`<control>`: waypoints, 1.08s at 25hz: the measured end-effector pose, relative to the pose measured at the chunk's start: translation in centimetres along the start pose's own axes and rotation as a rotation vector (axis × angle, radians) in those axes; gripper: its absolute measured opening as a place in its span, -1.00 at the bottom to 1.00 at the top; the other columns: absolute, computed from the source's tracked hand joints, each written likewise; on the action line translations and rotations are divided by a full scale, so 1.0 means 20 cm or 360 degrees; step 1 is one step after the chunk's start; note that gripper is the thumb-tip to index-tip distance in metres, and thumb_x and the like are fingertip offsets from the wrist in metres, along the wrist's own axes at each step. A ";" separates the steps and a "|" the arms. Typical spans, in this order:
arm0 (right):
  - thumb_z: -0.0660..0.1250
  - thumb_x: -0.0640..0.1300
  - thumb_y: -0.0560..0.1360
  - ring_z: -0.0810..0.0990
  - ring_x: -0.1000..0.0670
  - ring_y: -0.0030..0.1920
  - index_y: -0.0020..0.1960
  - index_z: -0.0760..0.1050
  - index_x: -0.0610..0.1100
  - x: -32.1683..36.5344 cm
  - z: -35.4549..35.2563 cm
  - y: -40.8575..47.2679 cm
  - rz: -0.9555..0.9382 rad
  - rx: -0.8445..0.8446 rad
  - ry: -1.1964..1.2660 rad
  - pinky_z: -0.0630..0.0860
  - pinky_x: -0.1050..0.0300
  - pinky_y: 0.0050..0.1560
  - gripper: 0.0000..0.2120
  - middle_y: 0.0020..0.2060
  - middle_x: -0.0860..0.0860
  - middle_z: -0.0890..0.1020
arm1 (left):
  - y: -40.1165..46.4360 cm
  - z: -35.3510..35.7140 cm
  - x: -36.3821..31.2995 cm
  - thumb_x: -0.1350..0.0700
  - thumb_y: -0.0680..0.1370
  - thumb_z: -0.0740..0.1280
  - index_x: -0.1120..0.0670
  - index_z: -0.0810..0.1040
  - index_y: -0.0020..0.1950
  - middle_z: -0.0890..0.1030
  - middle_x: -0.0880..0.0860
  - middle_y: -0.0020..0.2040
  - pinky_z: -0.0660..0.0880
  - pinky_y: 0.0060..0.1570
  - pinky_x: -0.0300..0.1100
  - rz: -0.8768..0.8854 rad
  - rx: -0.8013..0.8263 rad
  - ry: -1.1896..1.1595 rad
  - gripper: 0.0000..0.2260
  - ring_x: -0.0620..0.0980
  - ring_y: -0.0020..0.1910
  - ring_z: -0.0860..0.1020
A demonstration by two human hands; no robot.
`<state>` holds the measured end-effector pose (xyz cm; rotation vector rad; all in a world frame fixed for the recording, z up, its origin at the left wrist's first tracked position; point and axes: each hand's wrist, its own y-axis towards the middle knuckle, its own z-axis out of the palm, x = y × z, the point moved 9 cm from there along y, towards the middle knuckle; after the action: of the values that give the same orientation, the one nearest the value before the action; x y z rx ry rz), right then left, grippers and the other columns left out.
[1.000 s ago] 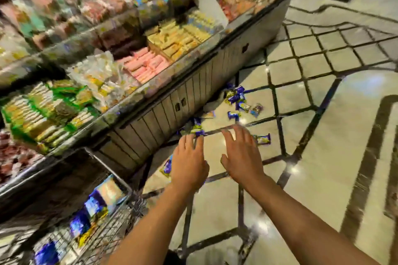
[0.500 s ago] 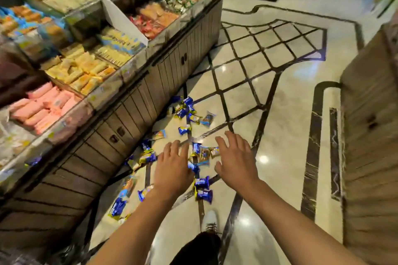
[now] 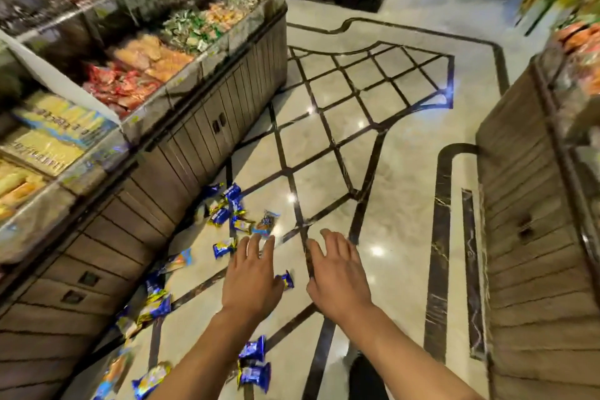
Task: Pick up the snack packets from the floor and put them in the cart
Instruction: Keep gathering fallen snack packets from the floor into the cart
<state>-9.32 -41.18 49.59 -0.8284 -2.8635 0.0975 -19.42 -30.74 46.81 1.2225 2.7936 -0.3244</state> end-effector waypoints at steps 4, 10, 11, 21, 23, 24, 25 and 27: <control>0.35 0.01 0.40 0.19 -0.20 0.48 0.48 0.20 -0.01 -0.29 -0.05 0.37 -0.0157 0.0006 0.0110 0.23 -0.20 0.43 -0.30 0.49 -0.14 0.20 | 0.31 -0.02 -0.12 -0.11 0.50 0.31 0.02 0.10 0.60 0.19 0.14 0.56 0.23 0.47 0.05 -0.0264 0.0002 0.0002 -0.27 0.19 0.53 0.15; 0.38 -0.04 0.40 0.22 -0.21 0.45 0.48 0.24 -0.04 -0.45 -0.23 0.91 -0.0547 0.0035 0.0058 0.17 -0.16 0.46 -0.31 0.46 -0.15 0.25 | 0.64 -0.14 -0.18 -0.13 0.47 0.34 0.04 0.19 0.56 0.29 0.12 0.49 0.30 0.41 0.06 -0.0596 -0.0038 -0.0040 -0.28 0.18 0.47 0.21; 0.37 -0.04 0.41 0.23 -0.20 0.44 0.48 0.25 -0.04 -0.44 -0.25 1.00 -0.0620 0.0033 0.0040 0.17 -0.16 0.47 -0.33 0.46 -0.14 0.27 | 0.71 -0.16 -0.15 -0.14 0.49 0.31 0.03 0.15 0.58 0.26 0.12 0.51 0.27 0.44 0.07 -0.0659 -0.0058 -0.0069 -0.29 0.18 0.49 0.18; 0.37 0.00 0.45 0.11 -0.22 0.52 0.52 0.19 -0.05 -0.11 -0.25 1.89 -0.1163 0.0186 -0.0109 0.08 -0.16 0.51 -0.30 0.54 -0.16 0.13 | 1.38 -0.14 0.13 -0.14 0.53 0.26 0.01 0.00 0.62 0.08 0.16 0.60 0.14 0.51 0.07 -0.1089 -0.0111 -0.0201 -0.26 0.21 0.57 0.03; 0.35 0.01 0.49 0.06 -0.22 0.54 0.54 0.14 -0.04 -0.04 -0.24 2.03 -0.1271 0.0250 -0.0139 0.04 -0.16 0.52 -0.30 0.56 -0.15 0.10 | 1.45 -0.15 0.22 -0.12 0.53 0.28 0.00 0.03 0.61 0.10 0.15 0.60 0.17 0.51 0.07 -0.1210 -0.0120 -0.0267 -0.27 0.21 0.57 0.04; 0.34 0.02 0.50 0.04 -0.21 0.55 0.56 0.12 -0.04 -0.01 -0.24 2.09 -0.1324 0.0270 -0.0157 0.02 -0.16 0.53 -0.30 0.56 -0.15 0.08 | 1.48 -0.16 0.26 -0.11 0.53 0.28 0.01 0.04 0.61 0.10 0.14 0.60 0.17 0.51 0.07 -0.1278 -0.0133 -0.0299 -0.28 0.20 0.58 0.04; 0.33 0.03 0.51 0.04 -0.21 0.55 0.56 0.10 -0.04 0.02 -0.24 2.14 -0.1371 0.0275 -0.0173 0.02 -0.16 0.53 -0.29 0.57 -0.15 0.07 | 1.50 -0.18 0.30 -0.10 0.53 0.29 0.01 0.04 0.61 0.10 0.14 0.60 0.17 0.51 0.07 -0.1333 -0.0146 -0.0318 -0.28 0.20 0.58 0.03; 0.32 0.03 0.50 0.05 -0.21 0.55 0.56 0.10 -0.03 0.09 -0.22 2.24 -0.1509 0.0275 -0.0204 0.01 -0.15 0.52 -0.29 0.57 -0.15 0.08 | 1.57 -0.20 0.36 -0.09 0.54 0.28 0.02 0.04 0.61 0.09 0.15 0.61 0.14 0.52 0.08 -0.1437 -0.0166 -0.0343 -0.28 0.20 0.59 0.02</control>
<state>13.47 -2.31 49.42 0.6089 -2.9695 0.2720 -1.25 -3.99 44.53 -0.1572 2.9157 -0.3141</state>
